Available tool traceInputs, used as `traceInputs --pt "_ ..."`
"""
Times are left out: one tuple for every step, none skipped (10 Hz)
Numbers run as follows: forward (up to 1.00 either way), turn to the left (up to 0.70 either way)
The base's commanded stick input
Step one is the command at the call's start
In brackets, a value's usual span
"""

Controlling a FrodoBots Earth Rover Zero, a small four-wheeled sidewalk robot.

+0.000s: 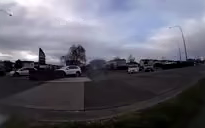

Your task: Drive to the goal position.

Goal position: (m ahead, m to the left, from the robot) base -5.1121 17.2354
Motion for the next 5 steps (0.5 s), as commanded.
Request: traceInputs --pt "0.0 0.85" --pt "0.0 0.85" --pt "0.0 0.85" --pt "0.0 0.85" --pt "0.0 0.85"
